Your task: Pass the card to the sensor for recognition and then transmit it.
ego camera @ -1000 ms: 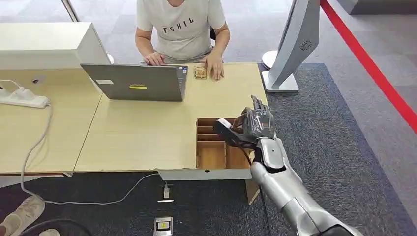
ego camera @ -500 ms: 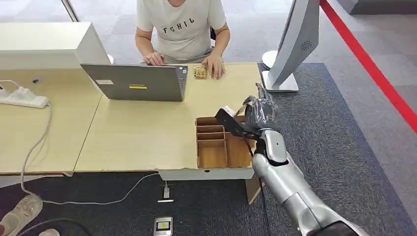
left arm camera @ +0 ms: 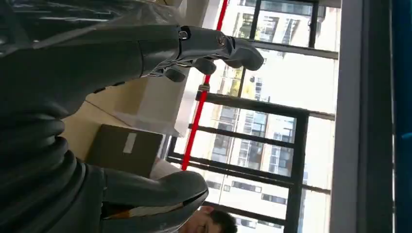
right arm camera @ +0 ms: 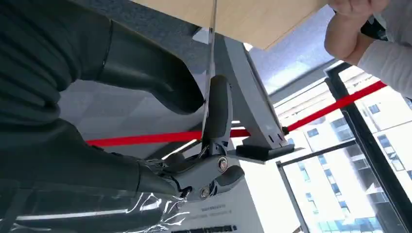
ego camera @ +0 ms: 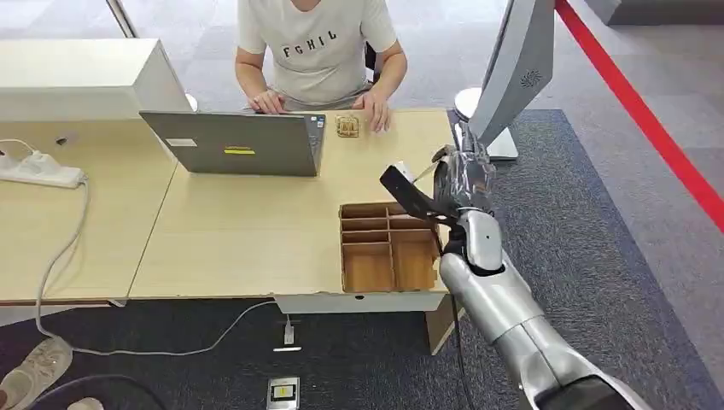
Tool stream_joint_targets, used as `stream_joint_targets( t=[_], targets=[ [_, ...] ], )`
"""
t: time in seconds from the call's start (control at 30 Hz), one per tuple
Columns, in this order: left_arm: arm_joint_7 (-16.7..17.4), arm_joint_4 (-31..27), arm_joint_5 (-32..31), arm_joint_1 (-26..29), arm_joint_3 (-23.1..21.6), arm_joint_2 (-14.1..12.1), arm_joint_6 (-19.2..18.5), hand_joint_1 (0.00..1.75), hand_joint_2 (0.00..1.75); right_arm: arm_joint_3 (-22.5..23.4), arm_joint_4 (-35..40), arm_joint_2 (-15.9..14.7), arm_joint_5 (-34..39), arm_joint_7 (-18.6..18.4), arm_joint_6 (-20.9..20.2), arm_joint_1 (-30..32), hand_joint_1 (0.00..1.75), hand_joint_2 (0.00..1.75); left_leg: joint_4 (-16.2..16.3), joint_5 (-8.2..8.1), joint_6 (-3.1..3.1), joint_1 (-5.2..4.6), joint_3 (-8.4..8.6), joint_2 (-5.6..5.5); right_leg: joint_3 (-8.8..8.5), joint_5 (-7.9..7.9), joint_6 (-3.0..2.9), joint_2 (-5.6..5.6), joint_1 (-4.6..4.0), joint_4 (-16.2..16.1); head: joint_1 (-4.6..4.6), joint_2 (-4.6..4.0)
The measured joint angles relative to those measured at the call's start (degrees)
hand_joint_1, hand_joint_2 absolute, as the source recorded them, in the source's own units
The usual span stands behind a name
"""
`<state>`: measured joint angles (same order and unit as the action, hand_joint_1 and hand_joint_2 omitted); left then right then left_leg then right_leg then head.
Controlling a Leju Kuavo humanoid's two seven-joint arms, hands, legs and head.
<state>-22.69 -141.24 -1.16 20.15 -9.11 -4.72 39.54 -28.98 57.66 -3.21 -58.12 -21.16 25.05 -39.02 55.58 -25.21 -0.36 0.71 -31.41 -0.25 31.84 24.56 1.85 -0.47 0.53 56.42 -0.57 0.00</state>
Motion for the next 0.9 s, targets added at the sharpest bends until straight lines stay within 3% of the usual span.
stream_joint_targets(
  t=[0.47,0.9],
  targets=[
    [0.0,1.4,1.4,-4.8,-0.7,-1.4,0.0,0.00,1.75,-0.4,-0.6,2.4,-4.0,-1.0,5.7,-2.9,1.75,1.75,0.0,0.00,0.00,0.01,-0.01,0.00,-0.01,0.00,0.00,0.00,0.00,0.0,0.00,0.00],
    [-0.4,2.8,1.4,-5.9,-1.2,-1.5,0.0,0.00,1.75,-1.0,-3.9,5.0,-4.5,-0.2,6.7,-4.2,1.75,1.75,0.0,0.00,0.00,0.00,-0.02,0.00,0.00,0.00,0.00,0.00,0.00,0.0,-0.02,0.00]
  ],
)
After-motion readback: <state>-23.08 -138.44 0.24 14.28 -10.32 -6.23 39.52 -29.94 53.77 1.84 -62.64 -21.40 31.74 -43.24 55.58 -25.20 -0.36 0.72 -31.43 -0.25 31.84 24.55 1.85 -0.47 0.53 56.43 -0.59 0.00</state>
